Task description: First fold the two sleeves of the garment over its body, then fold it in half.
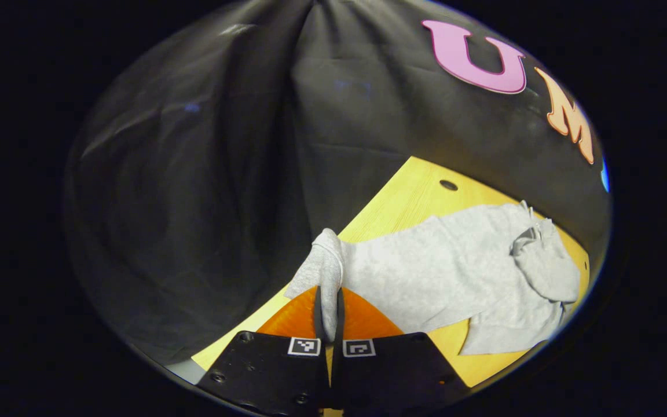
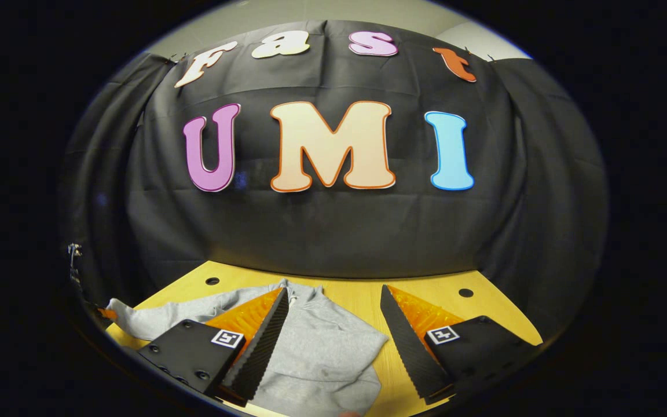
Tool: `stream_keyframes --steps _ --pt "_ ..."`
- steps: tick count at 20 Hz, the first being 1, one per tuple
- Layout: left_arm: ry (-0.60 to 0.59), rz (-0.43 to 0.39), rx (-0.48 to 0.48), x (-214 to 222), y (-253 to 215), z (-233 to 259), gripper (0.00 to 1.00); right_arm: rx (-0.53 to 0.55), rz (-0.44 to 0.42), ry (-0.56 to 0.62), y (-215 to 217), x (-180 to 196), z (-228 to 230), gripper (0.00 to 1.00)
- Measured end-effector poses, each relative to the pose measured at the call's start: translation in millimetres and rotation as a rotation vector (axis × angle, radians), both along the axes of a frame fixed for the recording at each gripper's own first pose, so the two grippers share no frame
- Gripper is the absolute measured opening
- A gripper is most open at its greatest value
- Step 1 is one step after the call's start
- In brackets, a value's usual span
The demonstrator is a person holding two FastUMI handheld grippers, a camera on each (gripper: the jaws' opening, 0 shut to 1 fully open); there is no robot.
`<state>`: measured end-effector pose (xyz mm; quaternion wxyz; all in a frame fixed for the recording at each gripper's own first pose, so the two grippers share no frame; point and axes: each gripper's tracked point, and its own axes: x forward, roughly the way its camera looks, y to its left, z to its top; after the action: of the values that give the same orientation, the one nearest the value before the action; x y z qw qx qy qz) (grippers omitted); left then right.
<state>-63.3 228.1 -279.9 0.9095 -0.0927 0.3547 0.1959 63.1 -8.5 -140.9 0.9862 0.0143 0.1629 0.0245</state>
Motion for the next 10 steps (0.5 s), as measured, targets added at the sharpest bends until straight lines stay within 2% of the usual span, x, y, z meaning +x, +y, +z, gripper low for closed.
stream_keyframes --steps 4,10 --pt "-0.080 -0.069 0.004 47.1 -29.1 42.2 0.00 0.010 -0.028 0.009 -23.5 -13.4 -5.5 0.96" --pt "-0.144 -0.238 0.041 109.1 -98.9 79.2 0.00 0.000 -0.088 0.007 -67.9 -35.5 -3.2 0.99"
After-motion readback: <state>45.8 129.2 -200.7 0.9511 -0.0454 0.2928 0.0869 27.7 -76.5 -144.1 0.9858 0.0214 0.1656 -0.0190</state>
